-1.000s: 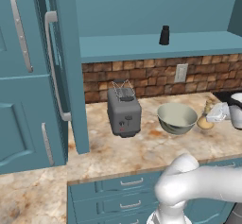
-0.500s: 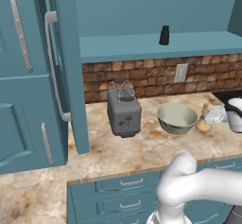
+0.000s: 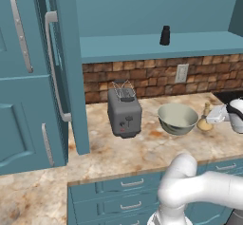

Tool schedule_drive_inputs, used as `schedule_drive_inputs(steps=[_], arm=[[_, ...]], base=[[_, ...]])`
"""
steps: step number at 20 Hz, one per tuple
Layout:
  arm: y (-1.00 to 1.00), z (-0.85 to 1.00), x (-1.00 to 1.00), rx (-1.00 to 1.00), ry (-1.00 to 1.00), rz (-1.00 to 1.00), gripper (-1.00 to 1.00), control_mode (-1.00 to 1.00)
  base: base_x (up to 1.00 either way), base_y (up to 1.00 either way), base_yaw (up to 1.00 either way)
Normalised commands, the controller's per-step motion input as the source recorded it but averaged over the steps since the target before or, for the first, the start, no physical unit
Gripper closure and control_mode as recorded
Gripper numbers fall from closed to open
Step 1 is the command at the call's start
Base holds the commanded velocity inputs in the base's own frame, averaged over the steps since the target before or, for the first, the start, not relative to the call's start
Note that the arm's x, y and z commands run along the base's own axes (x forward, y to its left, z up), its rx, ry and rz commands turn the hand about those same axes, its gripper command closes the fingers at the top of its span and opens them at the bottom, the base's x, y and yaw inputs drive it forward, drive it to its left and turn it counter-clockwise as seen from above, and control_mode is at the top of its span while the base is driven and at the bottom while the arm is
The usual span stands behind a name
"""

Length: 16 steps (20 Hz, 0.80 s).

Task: Retrieve the bottle and the shaker from the cabinet and place them next to the mixing bowl on the counter. Then add garlic from the fridge to the mixing bowl.

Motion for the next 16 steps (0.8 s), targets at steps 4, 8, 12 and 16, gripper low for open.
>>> schedule_drive_inputs(steps=[4,8,12,16], arm=[[0.00,0.00,0.00,0.00,0.00,0.00,-1.00,-1.00],[0.00,0.00,-0.03,0.00,0.00,0.00,-1.00,-1.00],[0.03,0.00,-0.25,0.00,-0.06,0.00,-1.00,-1.00],[-0.08,0.03,-0.40,0.00,-0.06,-0.02,-1.00,-1.00]], base=[[0.00,0.00,0.00],[0.00,0.00,0.00],[0.00,0.00,0.00],[0.00,0.00,0.00]])
